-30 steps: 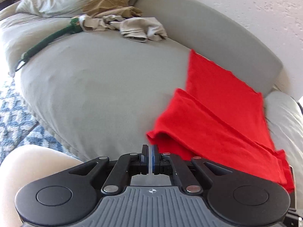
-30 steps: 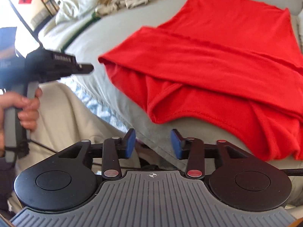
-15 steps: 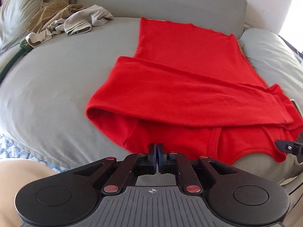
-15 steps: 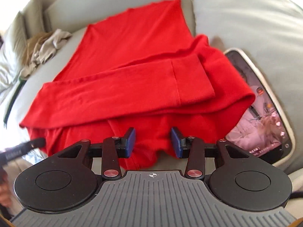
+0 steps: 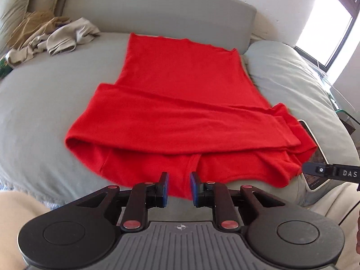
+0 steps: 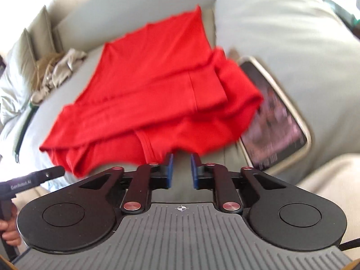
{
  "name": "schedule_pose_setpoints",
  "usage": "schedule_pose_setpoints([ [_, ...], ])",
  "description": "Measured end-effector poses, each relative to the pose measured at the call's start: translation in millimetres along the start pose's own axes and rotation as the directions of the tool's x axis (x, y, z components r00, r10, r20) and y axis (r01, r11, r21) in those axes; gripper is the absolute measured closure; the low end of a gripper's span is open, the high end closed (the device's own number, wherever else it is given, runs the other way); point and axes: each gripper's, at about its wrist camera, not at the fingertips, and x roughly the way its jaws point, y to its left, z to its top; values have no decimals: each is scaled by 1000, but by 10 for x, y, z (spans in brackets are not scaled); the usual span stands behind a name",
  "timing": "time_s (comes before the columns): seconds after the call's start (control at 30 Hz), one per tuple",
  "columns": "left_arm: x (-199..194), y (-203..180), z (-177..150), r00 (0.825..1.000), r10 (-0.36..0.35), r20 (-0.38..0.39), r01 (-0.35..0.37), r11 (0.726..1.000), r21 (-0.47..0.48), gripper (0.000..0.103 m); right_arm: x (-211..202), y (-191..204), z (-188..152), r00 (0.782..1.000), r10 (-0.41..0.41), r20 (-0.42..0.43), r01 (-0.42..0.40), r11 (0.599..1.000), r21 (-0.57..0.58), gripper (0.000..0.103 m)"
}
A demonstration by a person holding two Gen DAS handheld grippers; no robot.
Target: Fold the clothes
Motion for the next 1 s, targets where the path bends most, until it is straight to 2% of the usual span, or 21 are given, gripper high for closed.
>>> schedule_pose_setpoints([
  [0.1,258,-146,-30,997,36,-73,-32,998,61,86,204,107,135,1000,-15,-25,14,999,-37,85],
  [0.13,322,-171,-68,993,50,-107,-42,996,73,86,267,125,109,998,-24,-62,22,999,-41,85],
  [0.2,291,-231,-170,992,73,-107,-58,989,138,86,389,155,37,988,-46,-144,39,998,-49,83],
  [0.23,248,-223,-216,989,77,-124,-55,984,167,86,374,166,-26,987,-47,-156,37,997,-61,83],
  [0.3,144,-91,-297,988,23,-156,-3,992,126,85,253,134,-137,982,-40,-184,27,997,-72,83],
  [0.37,45,114,-348,991,-22,-130,24,1000,12,78,106,5,-198,984,17,-180,-21,1000,-19,82],
  [0.4,-4,222,-372,993,-42,-111,36,998,-50,69,28,-77,-222,985,54,-164,-52,999,14,81],
  [0.43,-48,328,-391,995,-50,-82,39,992,-123,66,-32,-139,-228,988,66,-140,-60,997,41,72],
  [0.47,-75,428,-407,997,-60,-52,49,978,-201,66,-89,-197,-231,991,72,-114,-65,996,66,63],
  [0.5,-95,525,-422,997,-73,-22,64,958,-279,67,-122,-235,-226,993,79,-91,-71,993,91,63],
  [0.6,-107,641,-440,993,-118,5,111,911,-398,69,-158,-320,-201,992,116,-43,-107,979,175,63],
  [0.7,-111,575,-443,988,-151,1,140,913,-382,68,-120,-376,-170,989,144,-16,-136,961,239,63],
  [0.83,-68,470,-482,984,-176,-24,156,920,-359,69,17,-420,-191,983,177,-53,-152,937,316,63],
  [0.93,-30,444,-511,983,-179,-40,153,923,-352,68,145,-569,-204,971,236,-38,-192,867,460,63],
  [1.0,-25,448,-521,984,-174,-42,148,926,-347,69,195,-691,-208,967,254,4,-214,806,551,63],
])
